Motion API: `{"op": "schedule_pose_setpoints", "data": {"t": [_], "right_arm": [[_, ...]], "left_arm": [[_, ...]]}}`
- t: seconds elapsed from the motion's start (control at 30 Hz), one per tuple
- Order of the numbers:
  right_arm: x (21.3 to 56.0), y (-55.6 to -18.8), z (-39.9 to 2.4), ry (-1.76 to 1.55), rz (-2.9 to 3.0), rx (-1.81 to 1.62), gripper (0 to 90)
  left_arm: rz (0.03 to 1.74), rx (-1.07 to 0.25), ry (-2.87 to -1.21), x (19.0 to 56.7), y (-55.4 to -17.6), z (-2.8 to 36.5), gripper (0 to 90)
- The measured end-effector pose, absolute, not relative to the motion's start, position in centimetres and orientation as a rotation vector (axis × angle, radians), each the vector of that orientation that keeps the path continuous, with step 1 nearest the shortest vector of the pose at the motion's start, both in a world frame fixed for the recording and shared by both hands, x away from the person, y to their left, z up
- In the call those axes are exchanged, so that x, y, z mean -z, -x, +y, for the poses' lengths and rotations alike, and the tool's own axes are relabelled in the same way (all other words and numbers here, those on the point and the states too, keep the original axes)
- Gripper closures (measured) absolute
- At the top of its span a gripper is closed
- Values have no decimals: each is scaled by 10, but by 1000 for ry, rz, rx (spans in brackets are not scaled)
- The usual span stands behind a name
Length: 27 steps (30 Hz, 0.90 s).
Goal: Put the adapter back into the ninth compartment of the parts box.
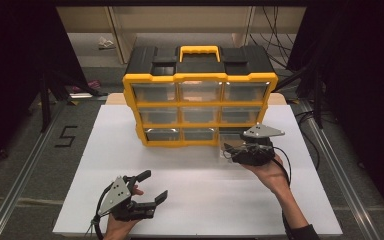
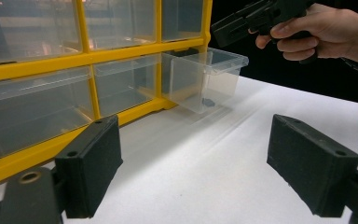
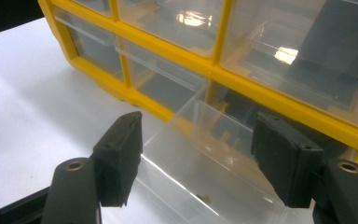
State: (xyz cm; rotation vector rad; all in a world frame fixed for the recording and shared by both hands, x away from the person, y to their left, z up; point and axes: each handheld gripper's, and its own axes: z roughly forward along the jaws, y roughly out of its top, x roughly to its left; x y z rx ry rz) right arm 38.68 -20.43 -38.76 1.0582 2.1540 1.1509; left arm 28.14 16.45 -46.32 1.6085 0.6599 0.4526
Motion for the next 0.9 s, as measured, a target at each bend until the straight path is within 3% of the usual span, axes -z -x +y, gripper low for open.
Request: {"op": "schedule_pose_setpoints", "data": {"t": [0.9], "right_arm": [[384,-372,-191,-1024,2160,-1302,299]], "left_arm": [[662,-453,-1606,463,-282,165,173]]}}
